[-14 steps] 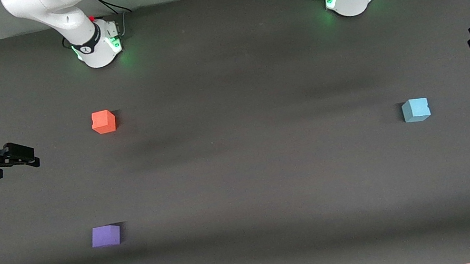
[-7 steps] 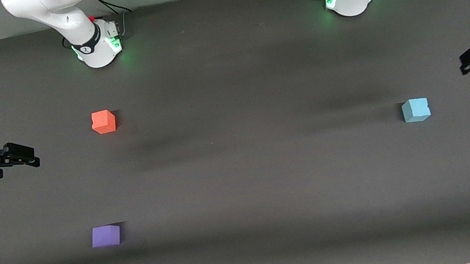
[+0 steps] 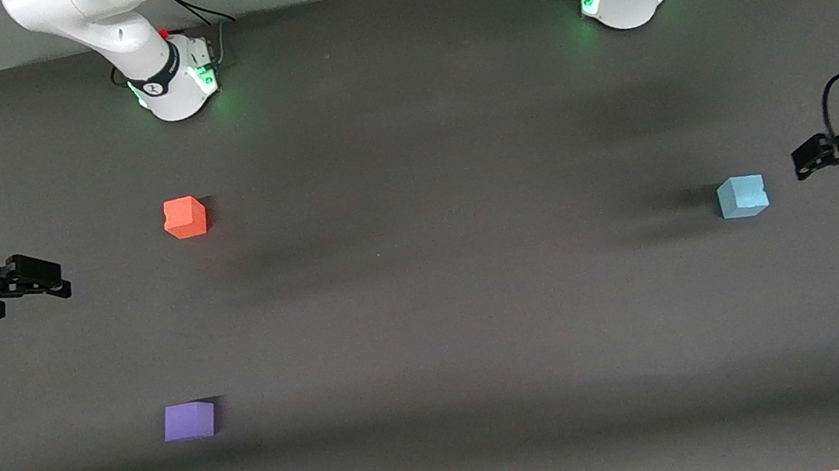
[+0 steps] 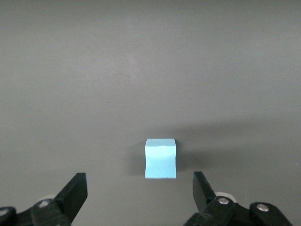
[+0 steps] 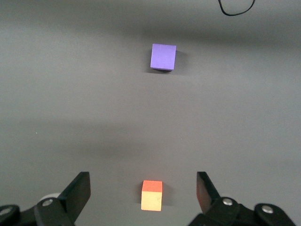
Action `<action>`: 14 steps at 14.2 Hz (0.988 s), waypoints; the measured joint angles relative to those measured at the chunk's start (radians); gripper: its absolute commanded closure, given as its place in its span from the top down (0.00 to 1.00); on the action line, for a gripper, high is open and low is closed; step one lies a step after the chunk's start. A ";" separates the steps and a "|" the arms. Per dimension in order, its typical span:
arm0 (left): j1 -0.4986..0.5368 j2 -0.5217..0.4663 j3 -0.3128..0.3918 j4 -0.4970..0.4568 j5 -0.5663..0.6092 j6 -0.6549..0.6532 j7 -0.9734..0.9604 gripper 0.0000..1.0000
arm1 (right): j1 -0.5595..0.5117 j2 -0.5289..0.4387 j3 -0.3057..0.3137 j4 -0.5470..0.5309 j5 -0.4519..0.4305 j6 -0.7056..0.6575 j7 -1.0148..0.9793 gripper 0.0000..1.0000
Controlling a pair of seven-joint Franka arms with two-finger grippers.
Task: Place blue block between orange and purple blocks
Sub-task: 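Reach the left gripper down and grasp the light-blue block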
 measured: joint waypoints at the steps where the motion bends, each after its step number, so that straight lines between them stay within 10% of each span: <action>1: 0.000 0.017 0.000 -0.034 0.000 0.056 0.000 1.00 | 0.000 0.000 0.000 0.000 0.000 0.000 0.000 1.00; 8: 0.000 0.199 -0.002 -0.165 0.000 0.387 0.002 1.00 | 0.000 0.000 0.000 0.000 0.000 0.000 0.000 1.00; 14: 0.000 0.245 -0.005 -0.192 0.000 0.418 0.002 1.00 | 0.000 0.000 0.000 0.000 0.000 0.000 0.000 1.00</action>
